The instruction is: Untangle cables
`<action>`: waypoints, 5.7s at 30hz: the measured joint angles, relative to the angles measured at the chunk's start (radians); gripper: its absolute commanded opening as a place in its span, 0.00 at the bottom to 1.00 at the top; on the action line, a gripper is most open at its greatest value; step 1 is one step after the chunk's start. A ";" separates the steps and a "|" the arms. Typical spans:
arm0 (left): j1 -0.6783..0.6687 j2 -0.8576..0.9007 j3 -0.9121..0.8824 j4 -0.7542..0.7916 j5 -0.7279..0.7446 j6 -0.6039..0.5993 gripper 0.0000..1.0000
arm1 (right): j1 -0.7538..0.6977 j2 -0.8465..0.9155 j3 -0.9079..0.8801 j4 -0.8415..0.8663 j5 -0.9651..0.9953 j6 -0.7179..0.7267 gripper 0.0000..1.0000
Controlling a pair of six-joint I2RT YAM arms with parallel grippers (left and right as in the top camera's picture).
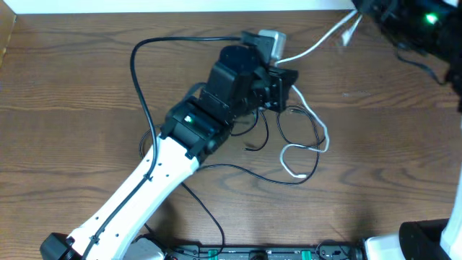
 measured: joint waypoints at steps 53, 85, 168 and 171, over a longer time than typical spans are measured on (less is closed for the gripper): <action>0.224 -0.235 -0.002 0.418 0.027 -0.442 0.07 | 0.254 -0.001 -0.669 0.021 -0.241 -0.914 0.99; 0.237 -0.238 0.000 -0.006 -0.288 -0.388 0.22 | 0.325 -0.001 -0.671 0.364 -0.261 -0.663 0.02; 0.237 -0.163 0.000 0.003 0.248 0.403 0.07 | 0.254 -0.001 -0.674 0.955 -0.741 0.830 0.13; 0.237 -0.163 0.000 -0.002 0.248 0.384 0.07 | 0.246 -0.001 -0.674 0.947 -0.701 0.703 0.49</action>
